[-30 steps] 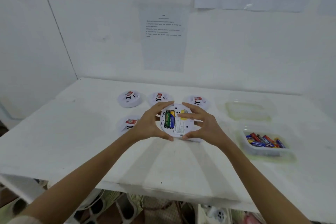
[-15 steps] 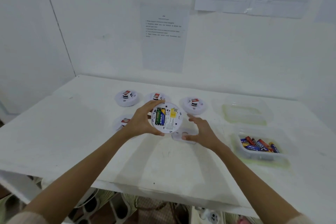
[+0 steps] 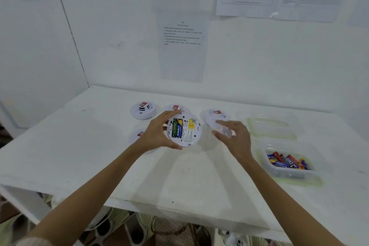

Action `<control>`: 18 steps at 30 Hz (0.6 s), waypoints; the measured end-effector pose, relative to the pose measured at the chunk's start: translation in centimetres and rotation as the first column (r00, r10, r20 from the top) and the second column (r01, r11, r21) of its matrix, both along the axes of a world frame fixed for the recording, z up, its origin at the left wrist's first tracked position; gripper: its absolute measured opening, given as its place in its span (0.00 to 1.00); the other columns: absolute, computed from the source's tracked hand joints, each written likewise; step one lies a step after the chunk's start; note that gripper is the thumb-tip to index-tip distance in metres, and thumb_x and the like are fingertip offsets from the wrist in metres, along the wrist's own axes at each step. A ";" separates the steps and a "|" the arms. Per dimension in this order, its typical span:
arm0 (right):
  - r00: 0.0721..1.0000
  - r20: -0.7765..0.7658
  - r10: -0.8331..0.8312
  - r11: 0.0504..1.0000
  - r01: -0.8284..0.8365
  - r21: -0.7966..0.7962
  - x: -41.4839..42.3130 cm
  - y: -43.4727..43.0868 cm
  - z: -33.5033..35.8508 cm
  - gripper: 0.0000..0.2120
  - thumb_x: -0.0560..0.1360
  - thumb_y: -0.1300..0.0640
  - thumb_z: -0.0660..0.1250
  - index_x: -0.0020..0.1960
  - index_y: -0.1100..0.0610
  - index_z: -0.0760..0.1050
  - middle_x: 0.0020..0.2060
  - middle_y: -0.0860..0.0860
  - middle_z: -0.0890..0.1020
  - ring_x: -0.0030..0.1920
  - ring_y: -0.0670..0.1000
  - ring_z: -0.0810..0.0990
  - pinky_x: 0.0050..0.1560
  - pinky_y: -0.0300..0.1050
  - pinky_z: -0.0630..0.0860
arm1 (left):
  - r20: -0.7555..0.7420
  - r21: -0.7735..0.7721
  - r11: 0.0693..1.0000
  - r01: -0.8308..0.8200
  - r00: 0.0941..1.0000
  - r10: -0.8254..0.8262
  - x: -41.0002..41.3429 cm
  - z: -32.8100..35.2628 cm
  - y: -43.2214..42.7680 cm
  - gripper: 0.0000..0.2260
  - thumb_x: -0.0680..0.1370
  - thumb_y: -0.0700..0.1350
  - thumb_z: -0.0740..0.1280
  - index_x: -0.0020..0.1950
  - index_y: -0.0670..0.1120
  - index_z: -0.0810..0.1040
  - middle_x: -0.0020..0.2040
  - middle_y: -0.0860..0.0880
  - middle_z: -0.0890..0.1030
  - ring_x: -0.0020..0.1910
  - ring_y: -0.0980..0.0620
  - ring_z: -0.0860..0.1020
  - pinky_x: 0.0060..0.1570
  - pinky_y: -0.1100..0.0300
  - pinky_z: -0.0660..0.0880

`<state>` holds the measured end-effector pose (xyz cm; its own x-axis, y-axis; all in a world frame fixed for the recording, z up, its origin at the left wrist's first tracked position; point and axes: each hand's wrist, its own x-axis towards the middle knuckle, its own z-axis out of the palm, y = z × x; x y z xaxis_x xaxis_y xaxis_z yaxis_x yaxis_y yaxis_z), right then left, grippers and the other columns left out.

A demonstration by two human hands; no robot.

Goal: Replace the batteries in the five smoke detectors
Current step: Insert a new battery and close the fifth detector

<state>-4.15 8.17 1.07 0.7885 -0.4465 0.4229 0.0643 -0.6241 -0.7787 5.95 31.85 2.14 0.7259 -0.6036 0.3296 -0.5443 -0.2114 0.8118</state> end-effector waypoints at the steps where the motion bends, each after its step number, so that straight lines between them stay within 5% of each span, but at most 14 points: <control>1: 0.996 0.061 0.070 0.997 -0.068 -0.030 -0.1 0.3 1.1 0.17 0.65 0.52 0.76 0.53 0.43 0.79 0.52 0.46 0.76 0.56 0.48 0.73 0.52 0.42 0.73 | 0.007 -0.001 1.000 0.007 1.000 -0.007 -0.1 0.2 -0.2 0.43 0.54 0.41 0.83 0.65 0.55 0.69 0.62 0.56 0.72 0.57 0.65 0.72 0.49 0.70 0.75; 4: 0.952 0.068 0.300 0.913 -0.265 -0.311 -0.3 1.9 3.6 0.14 0.66 0.48 0.75 0.51 0.41 0.80 0.54 0.41 0.74 0.57 0.41 0.67 0.55 0.27 0.64 | 0.009 -0.025 0.999 0.039 0.999 -0.039 -0.6 1.0 -0.9 0.44 0.54 0.44 0.83 0.67 0.52 0.69 0.64 0.58 0.73 0.58 0.61 0.74 0.50 0.67 0.75; 7: 0.928 -0.002 0.373 0.805 -0.325 -0.496 0.0 3.1 4.4 0.12 0.67 0.49 0.72 0.51 0.43 0.81 0.57 0.44 0.75 0.57 0.39 0.64 0.55 0.26 0.60 | 0.024 -0.046 0.997 0.061 0.998 -0.060 -1.3 1.6 -1.8 0.43 0.55 0.47 0.82 0.68 0.53 0.69 0.63 0.56 0.75 0.60 0.56 0.75 0.54 0.61 0.76; 14: 0.908 -0.024 0.418 0.760 -0.364 -0.538 0.0 3.0 4.7 0.13 0.67 0.48 0.70 0.51 0.46 0.82 0.58 0.49 0.77 0.58 0.43 0.65 0.56 0.38 0.62 | 0.025 -0.081 0.996 0.046 0.999 -0.044 -2.0 2.0 -2.1 0.43 0.56 0.45 0.83 0.68 0.54 0.69 0.63 0.52 0.75 0.61 0.52 0.74 0.57 0.51 0.77; 18: 0.894 -0.050 0.446 0.719 -0.391 -0.574 0.1 2.8 5.1 0.11 0.68 0.51 0.70 0.50 0.48 0.83 0.59 0.52 0.77 0.59 0.45 0.65 0.56 0.41 0.65 | 0.063 -0.078 0.996 0.041 0.997 -0.036 -2.3 2.2 -2.2 0.43 0.55 0.44 0.83 0.68 0.51 0.70 0.63 0.52 0.75 0.61 0.53 0.74 0.56 0.55 0.77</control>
<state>-4.01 10.99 6.20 0.7860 0.2556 0.5629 0.4729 -0.8351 -0.2811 3.65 29.61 4.30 0.6799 -0.6006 0.4207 -0.5999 -0.1257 0.7901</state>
